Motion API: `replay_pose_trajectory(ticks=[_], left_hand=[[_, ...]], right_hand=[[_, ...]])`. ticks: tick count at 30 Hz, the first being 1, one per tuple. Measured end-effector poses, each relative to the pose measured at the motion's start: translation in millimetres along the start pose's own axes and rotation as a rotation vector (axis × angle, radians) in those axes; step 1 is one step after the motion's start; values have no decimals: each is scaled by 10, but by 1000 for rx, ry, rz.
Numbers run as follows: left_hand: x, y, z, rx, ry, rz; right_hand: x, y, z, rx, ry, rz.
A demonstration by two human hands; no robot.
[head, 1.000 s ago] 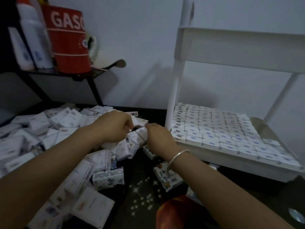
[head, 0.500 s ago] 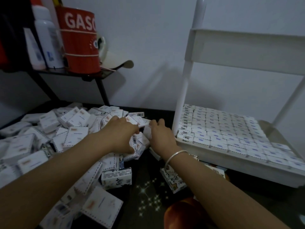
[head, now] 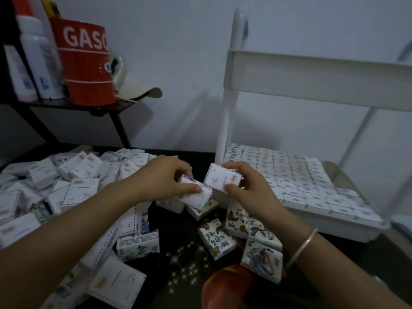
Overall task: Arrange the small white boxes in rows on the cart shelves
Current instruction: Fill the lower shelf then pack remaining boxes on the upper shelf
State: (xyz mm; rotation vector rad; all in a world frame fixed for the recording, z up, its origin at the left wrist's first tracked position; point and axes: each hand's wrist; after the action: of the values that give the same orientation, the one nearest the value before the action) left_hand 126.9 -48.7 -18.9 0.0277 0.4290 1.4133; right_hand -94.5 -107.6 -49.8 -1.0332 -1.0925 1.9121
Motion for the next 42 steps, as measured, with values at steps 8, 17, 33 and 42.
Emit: replay_pose_trajectory(ticks=[8, 17, 33, 42], left_hand=[[-283, 571, -234, 400, -144, 20], [-800, 1282, -605, 630, -266, 62], [-1531, 1753, -1077, 749, -191, 184], [-1765, 1727, -1132, 776, -233, 184]], right_hand=[[285, 84, 749, -212, 112, 4], [634, 216, 1715, 321, 388, -56], [86, 375, 2170, 804, 403, -18], [-243, 469, 2137, 1161, 361, -199]])
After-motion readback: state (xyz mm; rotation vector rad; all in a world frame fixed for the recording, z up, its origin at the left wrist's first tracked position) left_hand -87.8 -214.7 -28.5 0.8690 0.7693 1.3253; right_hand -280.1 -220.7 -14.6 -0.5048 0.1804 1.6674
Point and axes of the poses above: each hand's wrist, its own x-axis away from the middle knuckle, its own z-axis out of the back of the hand, y = z × x, and after that the axes turned 6 degrees about -x, right-handed
